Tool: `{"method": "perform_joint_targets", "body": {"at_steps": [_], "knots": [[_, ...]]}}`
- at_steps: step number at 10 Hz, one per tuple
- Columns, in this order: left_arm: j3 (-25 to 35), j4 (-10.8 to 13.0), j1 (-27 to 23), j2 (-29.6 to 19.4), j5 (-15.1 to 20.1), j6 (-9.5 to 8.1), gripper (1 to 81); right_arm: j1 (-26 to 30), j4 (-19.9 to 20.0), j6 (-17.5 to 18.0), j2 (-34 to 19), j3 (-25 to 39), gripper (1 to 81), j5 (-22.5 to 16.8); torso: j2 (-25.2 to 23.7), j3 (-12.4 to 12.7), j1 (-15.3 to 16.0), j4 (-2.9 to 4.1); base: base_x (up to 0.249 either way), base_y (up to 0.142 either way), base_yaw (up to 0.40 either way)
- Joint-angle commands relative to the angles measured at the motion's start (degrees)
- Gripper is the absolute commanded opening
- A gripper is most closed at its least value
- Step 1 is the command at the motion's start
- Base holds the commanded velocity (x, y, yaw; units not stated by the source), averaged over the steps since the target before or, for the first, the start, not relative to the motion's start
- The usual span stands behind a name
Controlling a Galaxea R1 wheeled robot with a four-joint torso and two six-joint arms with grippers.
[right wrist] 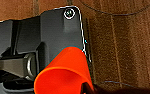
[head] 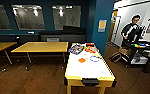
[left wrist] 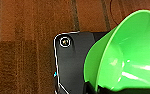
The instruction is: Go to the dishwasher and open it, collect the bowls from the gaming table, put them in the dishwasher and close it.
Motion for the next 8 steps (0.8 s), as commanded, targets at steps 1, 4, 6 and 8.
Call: {"method": "perform_joint_targets", "body": {"at_steps": [1, 4, 6, 8], "knots": [[-0.12, 0.29, -2.34, -0.75, 1.92, 0.04, 1.0, 1.96, -0.07, -0.04, -1.42, -0.67, 1.0, -2.77, 0.0, 0.0, 0.0, 0.0, 0.0, 0.0, -0.154], [-0.12, 0.29, -2.34, -0.57, 2.01, 0.04, 1.0, 1.96, -0.07, -0.04, -1.42, -0.67, 1.0, -2.77, 0.0, 0.0, 0.0, 0.0, 0.0, 0.0, -0.204], [-0.12, 0.29, -2.34, -0.4, 2.01, 0.04, 1.0, 1.87, -0.07, -0.04, -1.42, -0.67, 1.0, -2.77, 0.0, 0.0, 0.02, 0.0, 0.0, 0.0, -0.265], [-0.12, 0.38, -2.43, 0.13, 2.01, 0.04, 1.0, 1.78, 0.02, -0.04, -1.51, -0.67, 1.0, -2.77, 0.0, 0.0, 0.02, 0.0, 0.0, 0.0, -0.291]]}}
